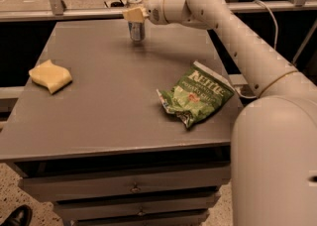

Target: Move redbull can near green jalapeno chip bag

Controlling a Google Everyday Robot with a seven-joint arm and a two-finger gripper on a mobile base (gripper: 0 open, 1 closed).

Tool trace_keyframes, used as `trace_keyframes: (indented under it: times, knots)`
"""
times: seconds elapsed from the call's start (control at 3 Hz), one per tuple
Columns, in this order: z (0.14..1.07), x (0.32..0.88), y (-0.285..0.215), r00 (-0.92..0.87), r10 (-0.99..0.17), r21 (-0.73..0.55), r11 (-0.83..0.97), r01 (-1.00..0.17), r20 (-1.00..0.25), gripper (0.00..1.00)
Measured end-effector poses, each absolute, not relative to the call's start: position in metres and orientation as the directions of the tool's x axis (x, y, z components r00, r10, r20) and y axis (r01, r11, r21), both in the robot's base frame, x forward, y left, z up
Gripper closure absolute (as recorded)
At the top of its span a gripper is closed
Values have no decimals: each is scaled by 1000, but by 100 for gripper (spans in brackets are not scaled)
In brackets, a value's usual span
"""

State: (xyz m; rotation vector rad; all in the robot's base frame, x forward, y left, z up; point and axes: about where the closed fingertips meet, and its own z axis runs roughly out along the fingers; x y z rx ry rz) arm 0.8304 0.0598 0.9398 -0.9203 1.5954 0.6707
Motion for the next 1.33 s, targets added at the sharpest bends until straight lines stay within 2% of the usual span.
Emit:
trace_keyframes:
  times: [0.67, 1.33]
  knots:
    - [941, 751, -29, -116, -174, -4, 573, -819, -978, 100]
    - [919, 700, -81, -184, -174, 41, 609, -792, -967, 100]
